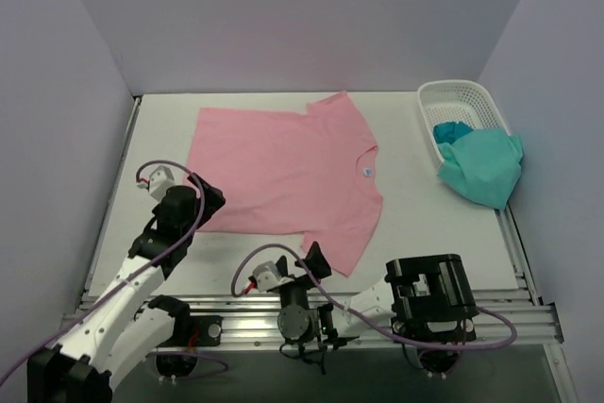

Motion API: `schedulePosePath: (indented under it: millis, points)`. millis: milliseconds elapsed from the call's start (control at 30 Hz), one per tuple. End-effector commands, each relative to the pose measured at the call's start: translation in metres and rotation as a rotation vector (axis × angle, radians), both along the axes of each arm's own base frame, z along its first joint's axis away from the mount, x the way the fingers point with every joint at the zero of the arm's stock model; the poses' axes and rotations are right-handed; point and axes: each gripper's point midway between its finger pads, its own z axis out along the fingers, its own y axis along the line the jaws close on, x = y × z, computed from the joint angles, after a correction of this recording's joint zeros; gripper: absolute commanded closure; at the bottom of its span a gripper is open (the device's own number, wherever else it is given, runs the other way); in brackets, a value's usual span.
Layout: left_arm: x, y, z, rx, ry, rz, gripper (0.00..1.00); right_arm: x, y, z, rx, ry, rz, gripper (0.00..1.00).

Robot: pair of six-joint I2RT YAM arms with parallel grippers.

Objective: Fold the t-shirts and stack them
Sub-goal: Flatten the tshirt out

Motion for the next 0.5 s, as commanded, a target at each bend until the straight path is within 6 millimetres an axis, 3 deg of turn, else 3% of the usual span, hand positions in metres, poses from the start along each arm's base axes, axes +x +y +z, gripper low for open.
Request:
schedulePosePath:
  millis: [0,33,67,100,133,167,200,267,300,333,367,400,433,467]
  points:
    - [-0.027,0.012,-0.009,0.012,0.014,0.012,0.01,-0.029,-0.022,0.045,0.609,0.181,-0.248,0.00]
    - [-0.031,0.012,0.002,-0.006,-0.030,0.004,0.01,-0.029,-0.013,0.050,0.500,0.166,-0.201,0.00]
    - [-0.033,0.012,0.006,-0.014,-0.048,-0.004,0.01,-0.026,0.003,0.041,0.302,0.122,-0.150,0.00]
    - [-0.034,0.010,0.011,-0.019,-0.066,-0.015,0.01,-0.024,0.016,0.049,0.052,0.121,-0.145,0.00]
    - [-0.036,0.010,0.019,-0.028,-0.094,-0.019,0.01,-0.002,0.014,0.041,-0.064,0.142,-0.218,0.00]
    - [-0.037,0.010,0.026,-0.028,-0.107,-0.024,0.01,0.009,0.014,0.011,-0.233,0.184,-0.301,0.00]
    - [-0.036,0.010,0.029,-0.023,-0.112,-0.032,0.01,0.022,0.025,0.018,-0.353,0.208,-0.312,0.03]
    - [-0.035,0.006,0.035,0.000,-0.112,-0.063,0.01,0.050,0.025,0.007,-0.440,0.204,-0.360,0.00]
    - [-0.031,0.003,0.038,0.008,-0.105,-0.083,0.01,0.061,0.029,0.015,-0.435,0.205,-0.371,0.00]
    - [-0.030,0.001,0.040,0.019,-0.101,-0.097,0.01,0.074,0.026,0.020,-0.414,0.209,-0.401,0.00]
    - [-0.029,0.000,0.040,0.039,-0.092,-0.113,0.01,0.104,0.006,0.030,-0.376,0.228,-0.488,0.00]
    - [-0.027,-0.003,0.039,0.042,-0.082,-0.129,0.01,0.122,-0.007,0.036,-0.356,0.251,-0.545,0.00]
    - [-0.027,-0.005,0.039,0.043,-0.081,-0.135,0.01,0.140,-0.017,0.055,-0.314,0.274,-0.594,0.00]
    - [-0.026,-0.006,0.038,0.049,-0.081,-0.145,0.01,0.169,-0.047,0.064,-0.282,0.295,-0.690,0.00]
